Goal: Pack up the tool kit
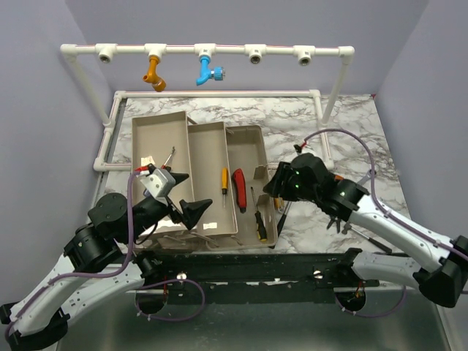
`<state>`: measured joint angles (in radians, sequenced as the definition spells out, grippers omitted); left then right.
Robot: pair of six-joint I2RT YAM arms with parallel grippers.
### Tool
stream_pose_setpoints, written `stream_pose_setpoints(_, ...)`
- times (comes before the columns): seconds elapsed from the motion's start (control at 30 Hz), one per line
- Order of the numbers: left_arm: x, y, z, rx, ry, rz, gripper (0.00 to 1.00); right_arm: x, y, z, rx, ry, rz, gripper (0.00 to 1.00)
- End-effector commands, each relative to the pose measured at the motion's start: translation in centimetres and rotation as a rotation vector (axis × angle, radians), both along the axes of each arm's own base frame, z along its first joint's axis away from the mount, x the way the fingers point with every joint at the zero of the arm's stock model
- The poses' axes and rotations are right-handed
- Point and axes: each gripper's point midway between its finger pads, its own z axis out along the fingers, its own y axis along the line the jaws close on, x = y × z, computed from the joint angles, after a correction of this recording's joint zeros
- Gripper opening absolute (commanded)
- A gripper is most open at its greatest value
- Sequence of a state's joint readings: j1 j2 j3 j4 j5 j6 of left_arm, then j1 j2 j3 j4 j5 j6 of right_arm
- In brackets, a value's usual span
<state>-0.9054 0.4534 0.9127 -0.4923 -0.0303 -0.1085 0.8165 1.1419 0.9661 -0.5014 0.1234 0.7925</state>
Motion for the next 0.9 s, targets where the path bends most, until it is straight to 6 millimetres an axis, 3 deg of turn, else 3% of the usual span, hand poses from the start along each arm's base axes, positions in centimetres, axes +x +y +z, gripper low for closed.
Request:
stream_pose_setpoints(0.0,-1.0,-0.7,0.2,-0.03,-0.034,-0.07,0.98,-1.8,-5.7,-2.2,-0.105,0.022,-0.166,0.52)
stream_pose_setpoints(0.17,-1.6,-1.0,0.0,-0.041,-0.043,-0.11,0.98,-3.0,-11.2,-3.9,-0.173,0.025,-0.377,0.57)
stream_pose_setpoints(0.23,-1.8,-1.1,0.0,-0.044,-0.045,-0.119,0.99,-3.2,-13.4,-4.5,-0.216,0.032,-0.496,0.66)
stream_pose_setpoints(0.3,-1.9,-1.0,0.1,-0.049,-0.05,-0.124,0.99,-3.2,-14.9,-5.1,-0.275,0.041,-0.574,0.75)
stream_pose_setpoints(0.37,-2.0,-1.0,0.0,-0.052,-0.049,-0.125,0.99,-3.1,-15.5,-5.9,-0.341,0.059,-0.616,0.75)
stream_pose_setpoints(0.5,-1.8,-1.0,-0.6,-0.036,-0.048,-0.117,0.99,-2.6,-14.9,-8.0,-0.402,0.113,-0.63,0.7)
stream_pose_setpoints(0.87,-1.9,-0.9,-1.0,-0.033,-0.046,-0.122,0.98,-0.4,-9.6,-11.9,-0.315,0.17,-0.514,0.66)
